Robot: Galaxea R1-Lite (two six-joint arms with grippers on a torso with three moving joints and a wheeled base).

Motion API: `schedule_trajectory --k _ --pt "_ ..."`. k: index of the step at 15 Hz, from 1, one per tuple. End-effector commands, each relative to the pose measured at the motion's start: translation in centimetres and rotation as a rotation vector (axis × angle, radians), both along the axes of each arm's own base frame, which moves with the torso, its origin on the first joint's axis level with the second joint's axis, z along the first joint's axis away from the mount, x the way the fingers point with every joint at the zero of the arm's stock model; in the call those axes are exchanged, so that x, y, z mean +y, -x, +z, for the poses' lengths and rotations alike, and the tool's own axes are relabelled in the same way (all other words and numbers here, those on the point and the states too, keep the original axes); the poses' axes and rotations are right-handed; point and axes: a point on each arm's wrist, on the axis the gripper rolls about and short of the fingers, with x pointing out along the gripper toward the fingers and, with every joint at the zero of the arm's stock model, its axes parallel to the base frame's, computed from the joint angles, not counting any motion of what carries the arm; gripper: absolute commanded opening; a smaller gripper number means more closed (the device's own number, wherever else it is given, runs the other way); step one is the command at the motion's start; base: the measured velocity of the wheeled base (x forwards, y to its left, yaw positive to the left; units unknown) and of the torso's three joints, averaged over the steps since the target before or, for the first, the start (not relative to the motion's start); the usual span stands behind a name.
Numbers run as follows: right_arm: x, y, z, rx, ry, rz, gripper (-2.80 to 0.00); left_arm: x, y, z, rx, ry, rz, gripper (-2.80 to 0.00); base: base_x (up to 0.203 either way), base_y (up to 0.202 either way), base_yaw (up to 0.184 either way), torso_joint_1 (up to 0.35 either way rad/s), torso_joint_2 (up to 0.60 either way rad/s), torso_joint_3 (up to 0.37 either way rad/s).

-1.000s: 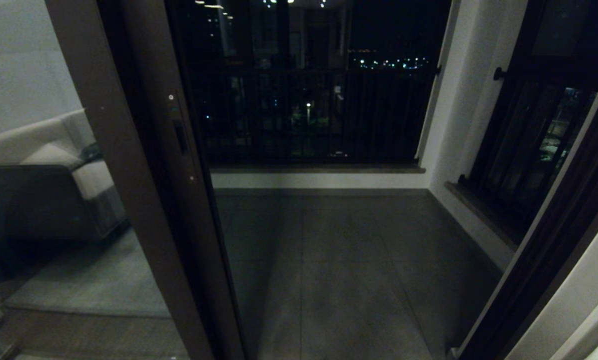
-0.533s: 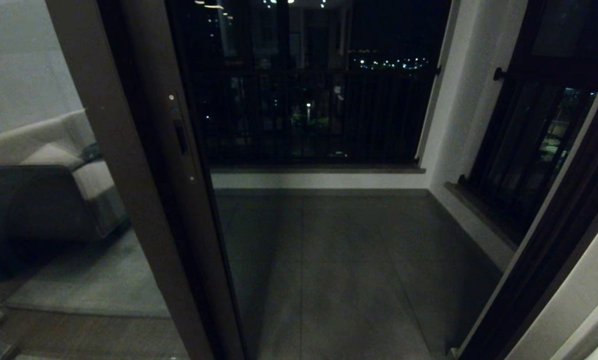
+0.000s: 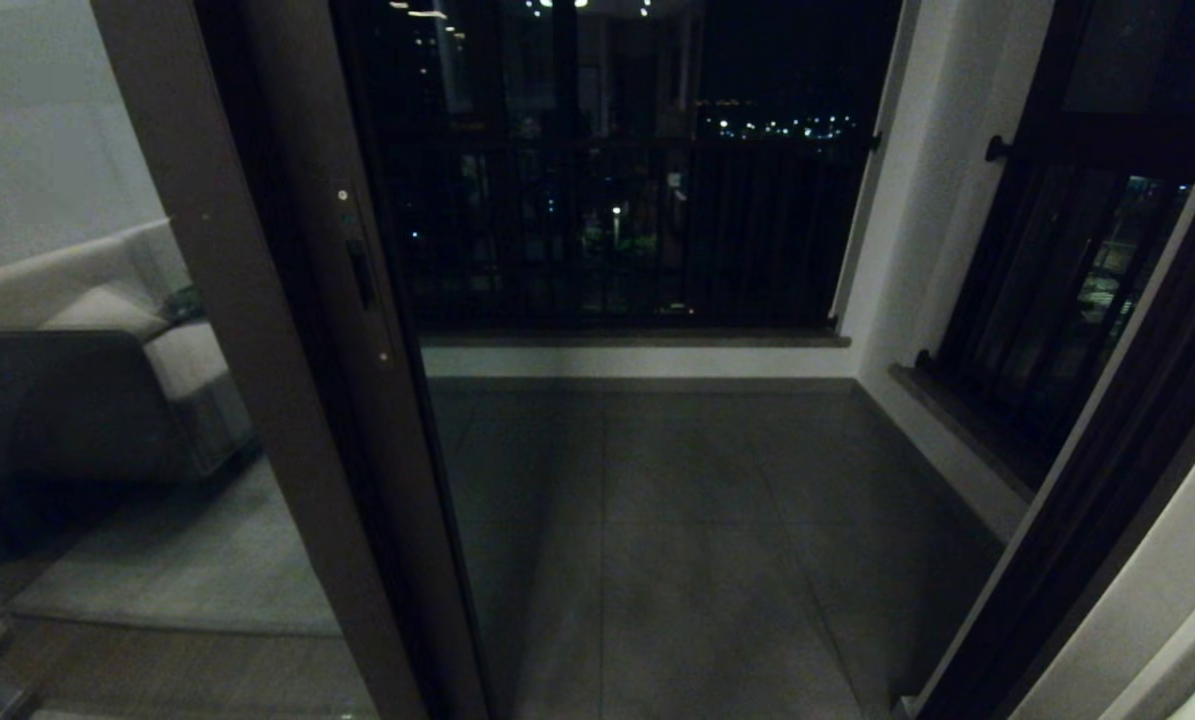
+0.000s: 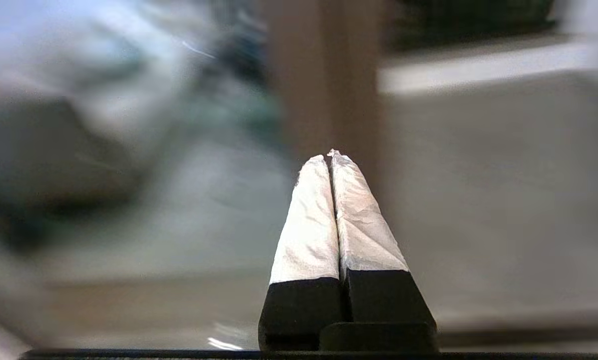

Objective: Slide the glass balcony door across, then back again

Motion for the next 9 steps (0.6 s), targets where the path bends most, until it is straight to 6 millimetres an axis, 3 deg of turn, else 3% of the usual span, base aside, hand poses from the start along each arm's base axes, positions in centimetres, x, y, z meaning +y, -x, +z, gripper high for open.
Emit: schedule_trajectory --k 1,9 --pt "0.0 -0.01 0.01 0.001 0.0 0.0 -2.8 -0.01 0.24 -0.87 0.0 0.058 -0.014 -2.8 0.0 0.0 0.0 0.0 0.0 0.0" --pt "0.0 -0.01 0.01 0.001 0.0 0.0 -2.8 0.06 0.26 -1.17 0.035 0.119 0.018 -2.8 0.0 0.0 0.0 0.0 0.0 0.0"
